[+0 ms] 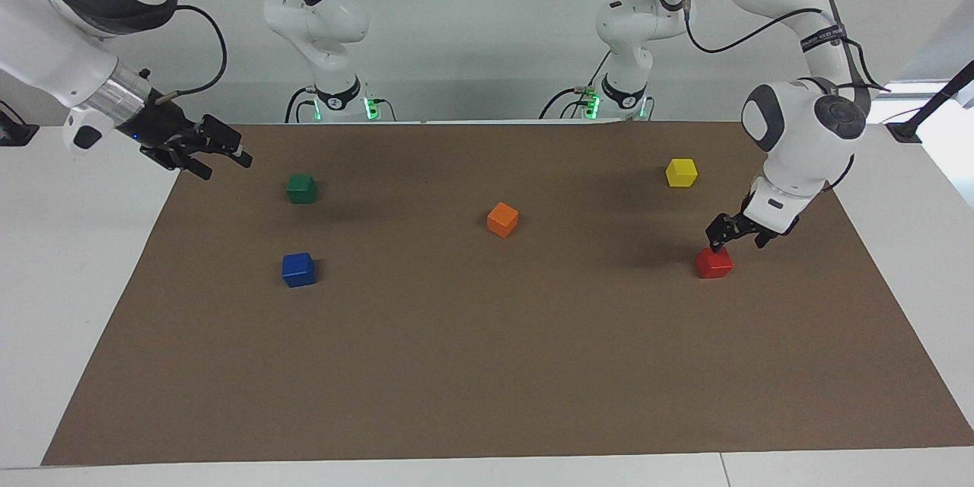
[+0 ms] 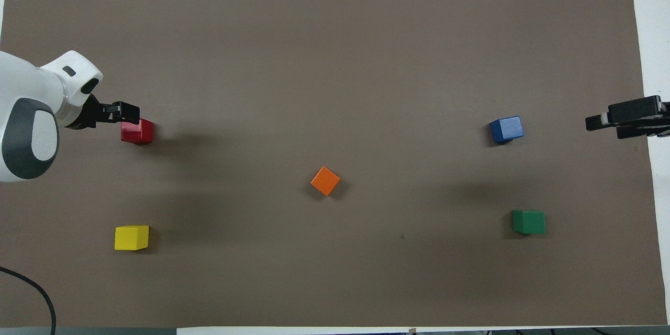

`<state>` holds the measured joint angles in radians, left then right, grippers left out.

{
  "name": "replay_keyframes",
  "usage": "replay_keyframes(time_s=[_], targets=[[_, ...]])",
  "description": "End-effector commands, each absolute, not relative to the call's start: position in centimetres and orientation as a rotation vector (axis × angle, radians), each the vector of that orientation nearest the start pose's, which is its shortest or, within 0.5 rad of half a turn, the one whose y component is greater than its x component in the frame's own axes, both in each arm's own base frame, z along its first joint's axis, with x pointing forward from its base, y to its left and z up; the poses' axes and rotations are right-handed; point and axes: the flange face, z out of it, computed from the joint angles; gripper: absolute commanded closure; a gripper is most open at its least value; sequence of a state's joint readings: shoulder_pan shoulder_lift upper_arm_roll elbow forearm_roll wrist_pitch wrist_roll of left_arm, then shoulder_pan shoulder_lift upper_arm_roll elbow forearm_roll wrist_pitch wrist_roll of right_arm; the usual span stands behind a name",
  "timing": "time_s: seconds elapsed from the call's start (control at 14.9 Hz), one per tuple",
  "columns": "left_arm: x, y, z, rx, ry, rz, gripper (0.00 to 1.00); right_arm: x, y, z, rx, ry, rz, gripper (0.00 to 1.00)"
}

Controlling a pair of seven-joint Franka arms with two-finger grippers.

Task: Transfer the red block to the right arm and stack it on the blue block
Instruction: 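Grasp the red block with the left gripper, then lift the red block with the left gripper while the right gripper opens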

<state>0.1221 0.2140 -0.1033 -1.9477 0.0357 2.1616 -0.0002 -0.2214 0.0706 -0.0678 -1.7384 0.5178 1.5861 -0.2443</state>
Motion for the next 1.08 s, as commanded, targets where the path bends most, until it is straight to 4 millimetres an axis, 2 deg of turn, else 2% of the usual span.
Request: replay_keyframes(time_s=[0.0, 0.27, 0.54, 0.67, 0.81, 1.01], targets=[[60.0, 1.1, 35.3, -3.170, -0.038, 0.005, 0.00, 56.2, -11.2, 50.2, -2.440, 0.169, 0.066, 0.00], [59.9, 1.0, 34.0, -3.177, -0.044, 0.039, 0.00, 55.5, -11.3, 46.2, -2.174, 0.275, 0.082, 0.00], [60.0, 1.0, 33.0, -3.178, -0.045, 0.042, 0.00, 54.2, -8.8, 43.4, -1.877, 0.357, 0.114, 0.00], [60.1, 1.1, 32.8, -3.178, -0.046, 0.039, 0.00, 54.8, -7.5, 42.3, -1.732, 0.383, 0.120, 0.00], [60.2, 1.1, 32.2, -3.179, -0.046, 0.039, 0.00, 55.4, -6.5, 40.3, -1.598, 0.409, 0.150, 0.00], [60.2, 1.1, 31.7, -3.180, -0.047, 0.044, 0.00, 55.8, -4.7, 38.1, -1.521, 0.348, 0.146, 0.00]])
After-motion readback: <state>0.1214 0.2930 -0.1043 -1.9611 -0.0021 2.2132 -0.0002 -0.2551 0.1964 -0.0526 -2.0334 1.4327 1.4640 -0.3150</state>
